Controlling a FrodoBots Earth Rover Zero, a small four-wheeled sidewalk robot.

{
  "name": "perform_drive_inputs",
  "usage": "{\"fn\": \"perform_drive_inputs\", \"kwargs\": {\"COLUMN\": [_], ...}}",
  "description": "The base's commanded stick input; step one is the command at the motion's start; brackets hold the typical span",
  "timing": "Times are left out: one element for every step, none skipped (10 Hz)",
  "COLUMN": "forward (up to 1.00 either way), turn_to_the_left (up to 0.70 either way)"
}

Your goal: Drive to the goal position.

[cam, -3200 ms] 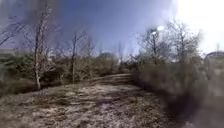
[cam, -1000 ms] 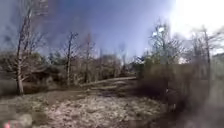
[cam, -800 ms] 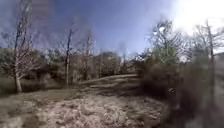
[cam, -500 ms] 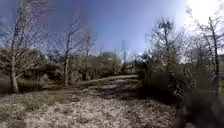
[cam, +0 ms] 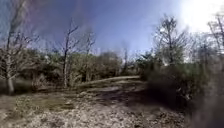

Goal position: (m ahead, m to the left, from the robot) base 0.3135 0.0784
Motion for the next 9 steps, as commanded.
{"fn": "perform_drive_inputs", "kwargs": {"forward": [0.7, 0.7, 0.7, 0.6, 0.51, 0.41, 0.32, 0.22, 0.13], "turn_to_the_left": [0.0, 0.02, 0.03, 0.03, 0.02, 0.02, 0.01, 0.01, 0.0]}}
